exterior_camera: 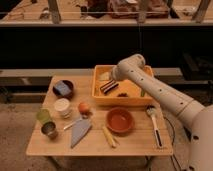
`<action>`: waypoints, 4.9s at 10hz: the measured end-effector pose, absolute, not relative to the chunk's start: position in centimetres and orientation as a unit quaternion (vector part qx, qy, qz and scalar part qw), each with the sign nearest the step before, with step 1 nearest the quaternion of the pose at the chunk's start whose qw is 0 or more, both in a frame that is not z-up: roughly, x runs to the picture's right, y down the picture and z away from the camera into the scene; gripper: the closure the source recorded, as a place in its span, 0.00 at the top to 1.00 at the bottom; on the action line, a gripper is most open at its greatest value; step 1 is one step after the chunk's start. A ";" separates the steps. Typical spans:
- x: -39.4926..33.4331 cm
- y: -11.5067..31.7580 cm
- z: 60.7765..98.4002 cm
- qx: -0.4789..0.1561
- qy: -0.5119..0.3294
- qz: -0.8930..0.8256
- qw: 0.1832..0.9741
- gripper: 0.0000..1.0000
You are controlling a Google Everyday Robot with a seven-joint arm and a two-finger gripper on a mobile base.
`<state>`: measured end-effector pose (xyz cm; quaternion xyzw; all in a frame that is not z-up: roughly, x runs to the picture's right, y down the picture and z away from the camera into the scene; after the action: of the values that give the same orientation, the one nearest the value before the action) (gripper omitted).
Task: Wipe red bowl with eraser
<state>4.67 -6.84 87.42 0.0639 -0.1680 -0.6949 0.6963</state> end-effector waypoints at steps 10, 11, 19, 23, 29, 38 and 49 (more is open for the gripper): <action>4.7 -6.8 87.4 0.064 -0.168 -0.695 0.696 0.80; 4.7 -6.8 87.4 0.064 -0.168 -0.695 0.696 0.80; 3.2 -10.9 87.9 -0.062 -0.311 -0.652 0.689 0.80; 1.3 -11.9 86.0 -0.071 -0.360 -0.648 0.667 0.80; 1.5 -11.4 86.0 -0.099 -0.344 -0.640 0.679 0.80; 3.8 -7.7 86.3 -0.161 -0.302 -0.599 0.724 0.80; 6.5 -7.6 91.9 -0.175 -0.263 -0.520 0.793 0.80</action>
<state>6.51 -7.63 91.89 -0.1754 -0.2634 -0.5202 0.7932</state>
